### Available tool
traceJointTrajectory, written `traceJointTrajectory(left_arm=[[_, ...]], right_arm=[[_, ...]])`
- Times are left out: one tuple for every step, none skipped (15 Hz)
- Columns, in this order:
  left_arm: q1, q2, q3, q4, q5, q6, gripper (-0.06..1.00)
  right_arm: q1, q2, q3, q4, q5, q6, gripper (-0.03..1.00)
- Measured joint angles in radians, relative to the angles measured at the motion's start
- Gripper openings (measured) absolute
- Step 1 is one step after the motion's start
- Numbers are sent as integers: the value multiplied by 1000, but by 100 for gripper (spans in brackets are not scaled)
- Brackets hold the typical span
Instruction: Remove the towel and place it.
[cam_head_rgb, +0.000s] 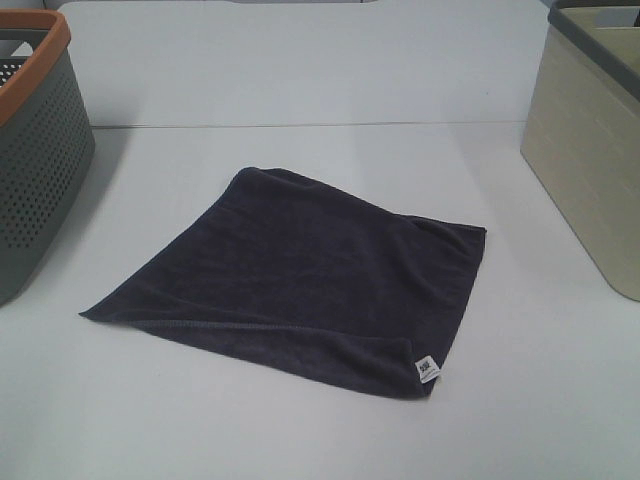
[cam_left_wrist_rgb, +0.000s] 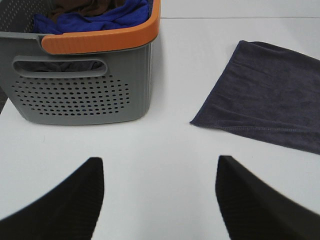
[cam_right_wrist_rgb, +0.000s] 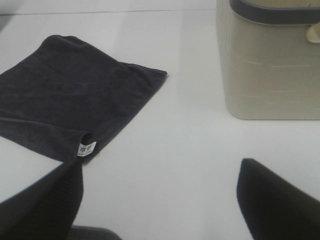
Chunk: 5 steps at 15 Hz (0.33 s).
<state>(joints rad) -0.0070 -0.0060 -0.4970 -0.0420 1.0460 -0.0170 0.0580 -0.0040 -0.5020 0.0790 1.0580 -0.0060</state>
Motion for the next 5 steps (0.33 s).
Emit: traceJointTrajectory(left_arm=[[0,0,0,0,0,0,61],[0,0,0,0,0,0,61],[0,0,0,0,0,0,61],[0,0,0,0,0,0,61],[0,0,0,0,0,0,61]], right_arm=[[0,0,0,0,0,0,82],[0,0,0,0,0,0,82],[0,0,0,0,0,0,82],[0,0,0,0,0,0,82],[0,0,0,0,0,0,82]])
